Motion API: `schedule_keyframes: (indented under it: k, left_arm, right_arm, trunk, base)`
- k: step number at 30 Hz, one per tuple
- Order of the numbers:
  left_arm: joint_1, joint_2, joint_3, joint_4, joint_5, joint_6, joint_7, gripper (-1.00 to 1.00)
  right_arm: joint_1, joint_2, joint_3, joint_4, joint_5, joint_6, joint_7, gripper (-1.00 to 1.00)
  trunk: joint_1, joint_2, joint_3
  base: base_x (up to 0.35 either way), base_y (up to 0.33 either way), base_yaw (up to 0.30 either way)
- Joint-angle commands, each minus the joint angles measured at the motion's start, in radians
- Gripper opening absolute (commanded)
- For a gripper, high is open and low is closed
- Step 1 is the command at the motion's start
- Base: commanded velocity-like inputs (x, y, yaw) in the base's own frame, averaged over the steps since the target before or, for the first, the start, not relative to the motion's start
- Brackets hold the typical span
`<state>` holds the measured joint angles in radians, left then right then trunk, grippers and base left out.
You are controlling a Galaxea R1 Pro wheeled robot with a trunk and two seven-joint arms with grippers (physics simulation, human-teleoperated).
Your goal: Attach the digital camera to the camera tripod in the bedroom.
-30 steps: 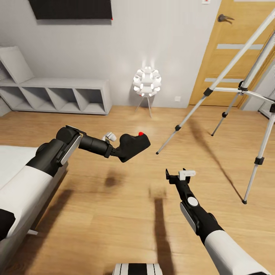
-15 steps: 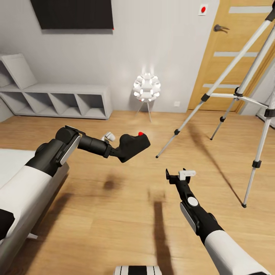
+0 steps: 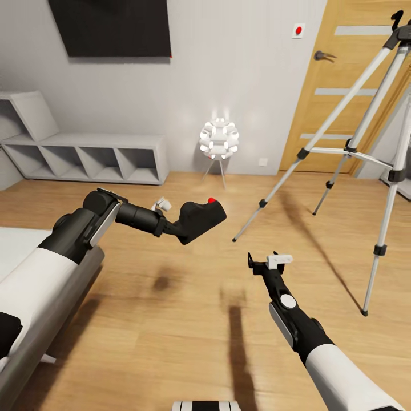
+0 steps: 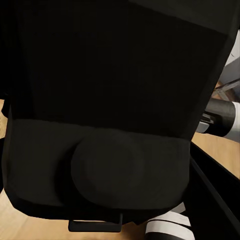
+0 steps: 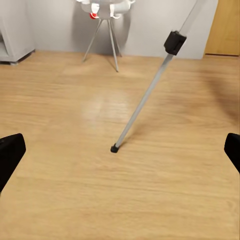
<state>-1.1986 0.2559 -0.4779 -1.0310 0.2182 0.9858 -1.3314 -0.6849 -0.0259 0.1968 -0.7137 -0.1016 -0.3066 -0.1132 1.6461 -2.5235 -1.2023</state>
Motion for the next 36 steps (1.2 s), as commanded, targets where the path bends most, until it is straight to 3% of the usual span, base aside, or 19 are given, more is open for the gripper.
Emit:
schedule_keyframes:
  k: [1, 36]
  left_arm:
    - [-0.001, 0.001, -0.002, 0.000, 0.004, 0.008, -0.001, -1.00]
    - [-0.001, 0.000, -0.003, 0.000, 0.004, 0.007, -0.002, -1.00]
  right_arm:
    - [-0.001, -0.002, 0.008, 0.000, -0.010, -0.004, -0.008, 1.00]
    - [-0.001, -0.002, 0.009, 0.008, -0.010, -0.004, -0.008, 1.00]
  trunk:
    - [-0.001, 0.000, 0.001]
    - [-0.016, 0.008, 0.079]
  base:
    - [0.000, 0.000, 0.000]
    - [0.000, 0.000, 0.000]
